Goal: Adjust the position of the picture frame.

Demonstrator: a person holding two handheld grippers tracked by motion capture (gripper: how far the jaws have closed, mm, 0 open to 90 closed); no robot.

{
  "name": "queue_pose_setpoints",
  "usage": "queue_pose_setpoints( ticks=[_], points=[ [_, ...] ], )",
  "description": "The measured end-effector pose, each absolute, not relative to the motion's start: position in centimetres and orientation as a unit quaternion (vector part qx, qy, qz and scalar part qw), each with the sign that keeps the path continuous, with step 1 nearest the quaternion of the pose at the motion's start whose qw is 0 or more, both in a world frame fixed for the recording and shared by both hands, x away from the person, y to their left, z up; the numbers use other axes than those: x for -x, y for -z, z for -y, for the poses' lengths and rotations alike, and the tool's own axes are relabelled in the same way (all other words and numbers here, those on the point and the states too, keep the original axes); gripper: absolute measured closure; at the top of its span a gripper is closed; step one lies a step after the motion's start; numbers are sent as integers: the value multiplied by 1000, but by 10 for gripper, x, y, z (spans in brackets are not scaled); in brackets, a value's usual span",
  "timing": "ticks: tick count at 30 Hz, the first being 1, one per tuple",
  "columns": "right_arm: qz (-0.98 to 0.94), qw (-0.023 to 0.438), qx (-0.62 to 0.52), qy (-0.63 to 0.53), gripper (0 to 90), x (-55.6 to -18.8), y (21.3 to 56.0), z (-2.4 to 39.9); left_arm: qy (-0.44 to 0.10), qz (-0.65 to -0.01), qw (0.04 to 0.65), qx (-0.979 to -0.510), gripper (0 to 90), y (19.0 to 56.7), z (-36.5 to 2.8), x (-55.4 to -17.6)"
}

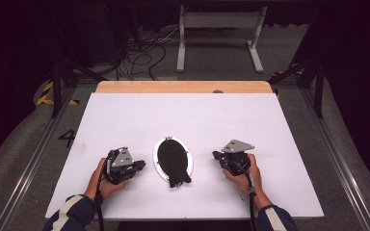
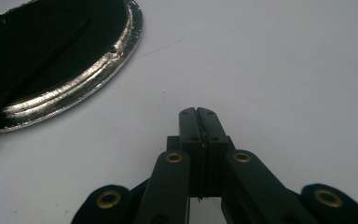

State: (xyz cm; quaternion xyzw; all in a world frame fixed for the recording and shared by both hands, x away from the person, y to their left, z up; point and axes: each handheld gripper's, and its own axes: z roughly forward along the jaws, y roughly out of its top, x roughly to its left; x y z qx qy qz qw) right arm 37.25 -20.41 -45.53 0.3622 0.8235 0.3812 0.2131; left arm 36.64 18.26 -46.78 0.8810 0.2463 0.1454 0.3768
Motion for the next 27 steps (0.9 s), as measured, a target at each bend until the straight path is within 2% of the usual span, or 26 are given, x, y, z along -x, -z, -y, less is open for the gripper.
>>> queue_pose_setpoints(
  ticks=[10, 17, 27],
  points=[
    [-834, 202, -345, -381, 900, -377, 460, 178, -127, -249, 372, -885, 867, 466, -167, -379],
    [-842, 190, -338, -374, 900, -376, 462, 167, -140, -240, 360, -891, 897, 464, -147, -382],
    [-843, 187, -339, -375, 900, -376, 462, 167, -154, -229, 352, -895, 897, 464, -134, -383]
  ],
)
